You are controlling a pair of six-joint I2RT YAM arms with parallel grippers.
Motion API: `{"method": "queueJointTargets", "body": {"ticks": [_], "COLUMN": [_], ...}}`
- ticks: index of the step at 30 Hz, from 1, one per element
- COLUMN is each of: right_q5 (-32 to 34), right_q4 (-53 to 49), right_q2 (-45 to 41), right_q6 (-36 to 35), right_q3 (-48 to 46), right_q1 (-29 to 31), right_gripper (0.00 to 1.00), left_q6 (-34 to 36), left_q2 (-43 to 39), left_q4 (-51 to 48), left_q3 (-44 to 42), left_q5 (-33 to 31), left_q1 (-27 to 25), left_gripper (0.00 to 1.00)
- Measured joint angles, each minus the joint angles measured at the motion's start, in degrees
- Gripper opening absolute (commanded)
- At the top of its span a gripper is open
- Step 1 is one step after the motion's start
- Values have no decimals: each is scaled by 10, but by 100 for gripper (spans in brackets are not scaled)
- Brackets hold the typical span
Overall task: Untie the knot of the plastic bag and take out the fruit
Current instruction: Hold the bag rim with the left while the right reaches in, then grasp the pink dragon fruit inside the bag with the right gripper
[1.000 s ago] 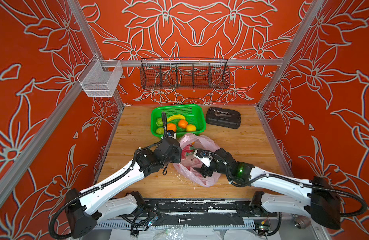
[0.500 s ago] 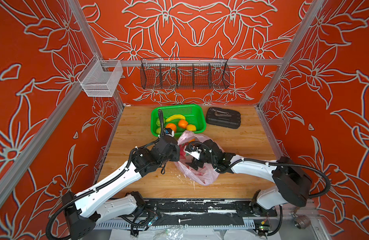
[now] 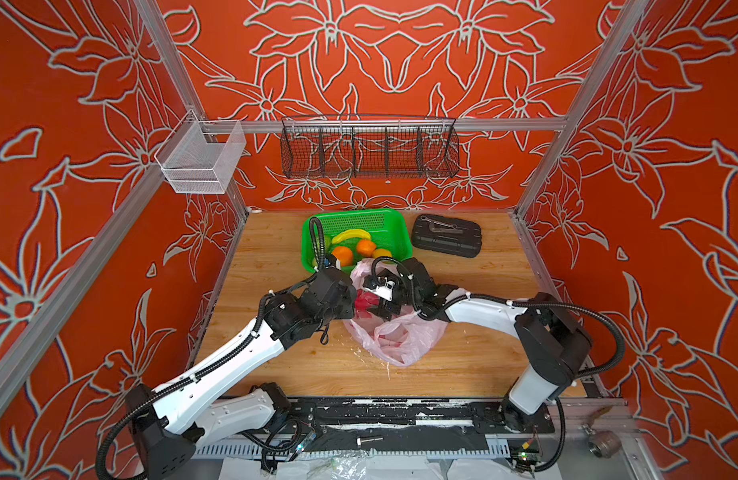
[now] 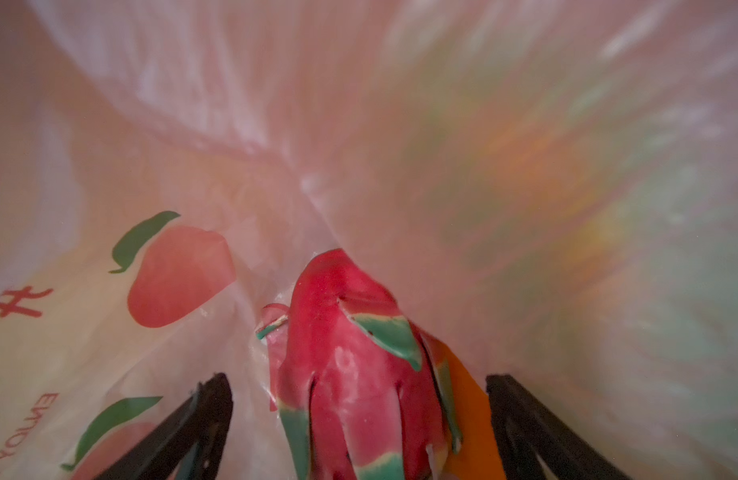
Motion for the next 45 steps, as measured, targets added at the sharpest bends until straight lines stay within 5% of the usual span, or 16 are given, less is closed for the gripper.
{"method": "queueJointTargets", "body": {"ticks": [18, 24, 30, 45], "right_q5": [14, 20, 17, -36], "right_q4": [-71, -103, -121, -43], "right_q2": [111, 115, 113, -110], "right_q6": [-50, -66, -78, 45], "right_q3": [89, 108, 113, -30], "right_q1": [0, 0, 0, 0], "right_gripper": [95, 83, 60, 52], "left_q6": [1, 1, 1, 8], "left_q2": [-17, -19, -17, 11], "left_q4": [-23, -26, -25, 36], "left_q3": [3, 3, 3, 2], "left_q5": [8, 11, 17, 71], "left_q1": [27, 30, 32, 32], "left_gripper": [0, 0, 0, 14]}}
